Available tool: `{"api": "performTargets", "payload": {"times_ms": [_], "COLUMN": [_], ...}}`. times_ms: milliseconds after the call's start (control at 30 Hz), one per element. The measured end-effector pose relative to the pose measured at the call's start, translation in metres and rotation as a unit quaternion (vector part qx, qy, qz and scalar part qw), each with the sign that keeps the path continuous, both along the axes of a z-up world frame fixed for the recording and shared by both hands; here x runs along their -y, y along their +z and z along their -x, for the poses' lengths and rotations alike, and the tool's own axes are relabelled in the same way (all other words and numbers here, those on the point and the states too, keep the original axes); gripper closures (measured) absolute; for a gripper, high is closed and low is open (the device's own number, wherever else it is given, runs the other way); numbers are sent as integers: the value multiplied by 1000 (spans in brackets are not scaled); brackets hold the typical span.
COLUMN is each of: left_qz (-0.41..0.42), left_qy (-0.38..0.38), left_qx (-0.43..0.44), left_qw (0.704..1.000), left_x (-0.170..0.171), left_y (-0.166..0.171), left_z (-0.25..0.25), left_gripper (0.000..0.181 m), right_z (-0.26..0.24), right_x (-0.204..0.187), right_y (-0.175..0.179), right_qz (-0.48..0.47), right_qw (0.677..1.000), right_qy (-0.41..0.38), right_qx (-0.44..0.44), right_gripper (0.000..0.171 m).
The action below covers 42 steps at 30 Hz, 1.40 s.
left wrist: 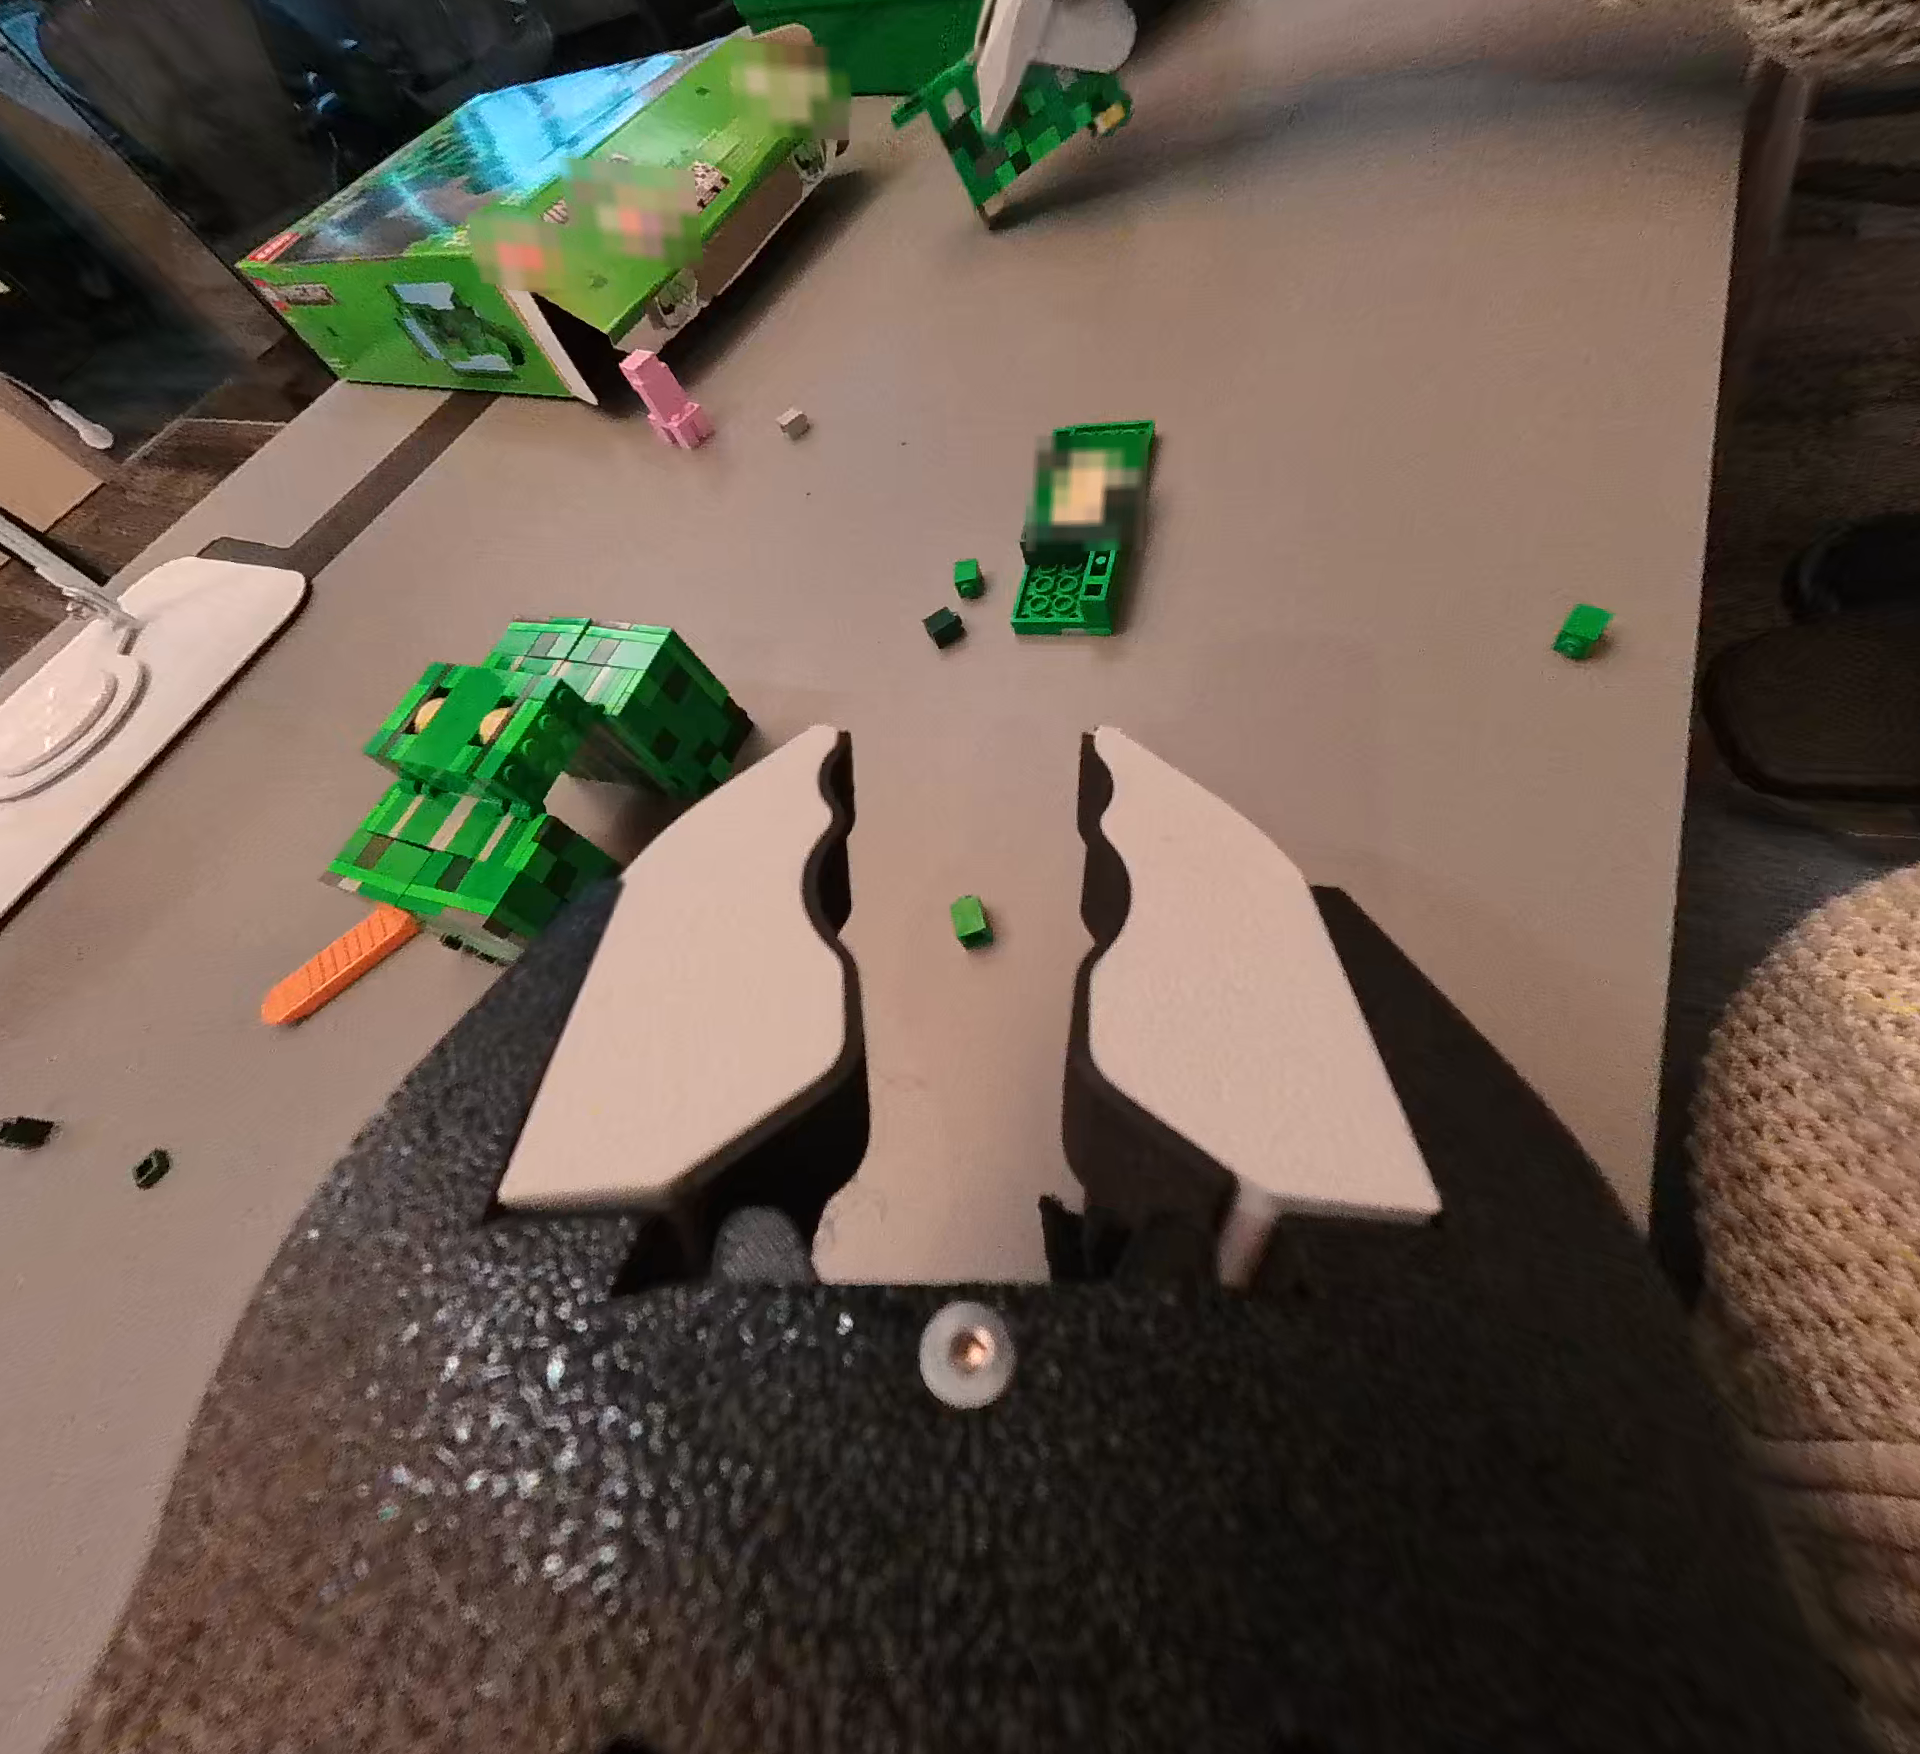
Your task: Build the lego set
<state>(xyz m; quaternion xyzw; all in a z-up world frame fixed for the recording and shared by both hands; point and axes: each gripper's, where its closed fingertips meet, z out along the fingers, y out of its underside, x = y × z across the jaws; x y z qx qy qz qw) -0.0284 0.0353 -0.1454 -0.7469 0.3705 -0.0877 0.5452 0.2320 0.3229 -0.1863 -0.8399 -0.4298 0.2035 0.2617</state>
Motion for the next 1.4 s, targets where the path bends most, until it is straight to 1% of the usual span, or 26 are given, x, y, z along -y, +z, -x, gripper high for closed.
{"api": "performTargets", "payload": {"times_ms": [100, 200, 400, 467, 600, 767, 833, 900, 967, 1033, 1100, 1167, 1300, 1400], "left_qz": [3, 5, 9, 9, 13, 14, 14, 14, 15, 16, 17, 18, 21, 23], "left_qy": [-5, -10, -22, -26, -30, -34, -35, -35, -35, -36, -38, -39, -39, -37], "left_qx": [-3, -7, -11, -13, -16, -18, -19, -20, -21, -19, -18, -20, -23, -22], "left_qw": [1000, 1000, 1000, 1000, 999, 999, 999, 999, 999, 999, 999, 999, 999, 999], "left_x": [0, -1, -2, -2, -2, -2, -2, -2, -2, -2, -2, -2, 0, 1], "left_y": [-1, -3, -4, -4, -5, -5, -6, -7, -7, -8, -8, -8, -10, -11], "left_z": [-2, -4, -10, -12, -14, -17, -18, -19, -20, -20, -22, -23, -22, -20], "left_gripper": [140, 141, 141, 141, 141, 141, 141, 141, 141, 141, 141, 141, 141, 141], "right_z": [-3, -7, -19, -23, -33, -48, -57, -64, -63, -57, -51, -40, -34, -31], "right_x": [7, 14, 19, 17, 12, 3, -1, -2, 2, 7, 7, 9, 4, 3], "right_y": [4, 5, -3, -3, 0, 4, 3, -1, -5, -11, -14, -18, -25, -27], "right_qz": [80, 137, 218, 220, 211, 170, 131, 75, 26, -15, -49, -35, -1, 5], "right_qw": [992, 978, 950, 945, 943, 954, 965, 982, 994, 997, 993, 993, 993, 992], "right_qy": [-39, -62, -106, -113, -123, -134, -139, -130, -102, -61, -28, -14, -15, -4], "right_qx": [-88, -143, -197, -216, -228, -209, -177, -111, -37, 40, 100, 110, 119, 126], "right_gripper": [130, 130, 130, 129, 118, 112, 107, 102, 95, 90, 90, 92, 96, 105]}}
